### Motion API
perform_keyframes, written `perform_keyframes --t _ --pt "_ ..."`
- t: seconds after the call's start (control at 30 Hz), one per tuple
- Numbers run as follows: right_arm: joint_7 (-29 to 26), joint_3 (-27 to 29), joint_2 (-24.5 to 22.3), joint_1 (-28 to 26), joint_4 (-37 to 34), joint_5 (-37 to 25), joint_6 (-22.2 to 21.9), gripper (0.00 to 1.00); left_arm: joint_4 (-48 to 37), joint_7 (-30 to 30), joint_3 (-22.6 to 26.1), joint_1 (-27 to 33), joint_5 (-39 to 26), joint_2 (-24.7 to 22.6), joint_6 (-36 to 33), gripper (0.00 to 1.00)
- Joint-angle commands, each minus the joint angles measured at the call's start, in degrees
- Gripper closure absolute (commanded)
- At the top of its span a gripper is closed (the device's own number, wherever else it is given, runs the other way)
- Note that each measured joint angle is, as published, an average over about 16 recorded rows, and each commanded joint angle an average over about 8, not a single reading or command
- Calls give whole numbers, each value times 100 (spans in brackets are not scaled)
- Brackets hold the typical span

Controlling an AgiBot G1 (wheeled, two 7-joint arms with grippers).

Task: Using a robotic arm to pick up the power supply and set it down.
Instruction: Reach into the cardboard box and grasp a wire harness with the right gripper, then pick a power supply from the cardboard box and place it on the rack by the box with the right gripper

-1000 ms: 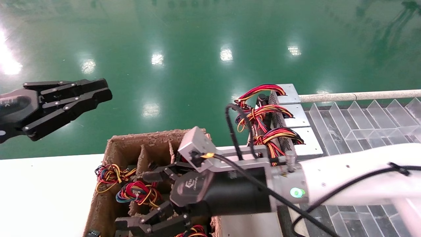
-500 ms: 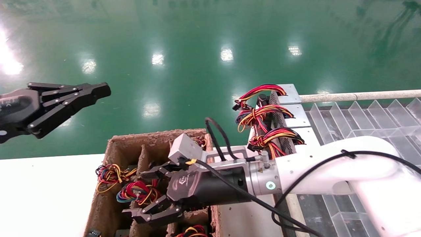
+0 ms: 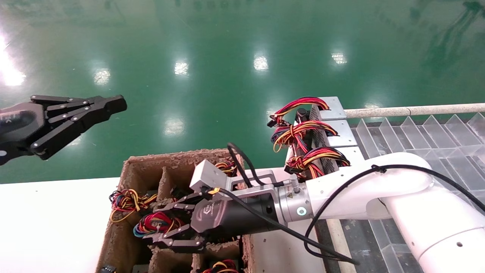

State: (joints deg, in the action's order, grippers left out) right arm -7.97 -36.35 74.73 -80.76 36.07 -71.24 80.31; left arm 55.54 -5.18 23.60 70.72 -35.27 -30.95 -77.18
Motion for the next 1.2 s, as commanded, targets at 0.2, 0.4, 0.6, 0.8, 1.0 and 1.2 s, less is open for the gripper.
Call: perform_keyframes --t 0.2,0.4,0.6,0.8,1.0,1.2 --pt "303 -5 68 -98 -435 5 71 100 0 0 0 0 0 0 0 100" --pt "417 4 111 -142 -656 71 123 100 0 0 0 0 0 0 0 100" --pt "424 56 102 -173 -761 220 192 100 0 0 0 0 0 0 0 100" --pt "283 171 -4 -235 -700 459 364 100 0 0 0 0 0 0 0 100" --pt "-31 355 -232 -242 -460 816 626 100 0 0 0 0 0 0 0 100" --pt "-479 573 -543 -154 -59 1247 809 100 0 0 0 0 0 0 0 100"
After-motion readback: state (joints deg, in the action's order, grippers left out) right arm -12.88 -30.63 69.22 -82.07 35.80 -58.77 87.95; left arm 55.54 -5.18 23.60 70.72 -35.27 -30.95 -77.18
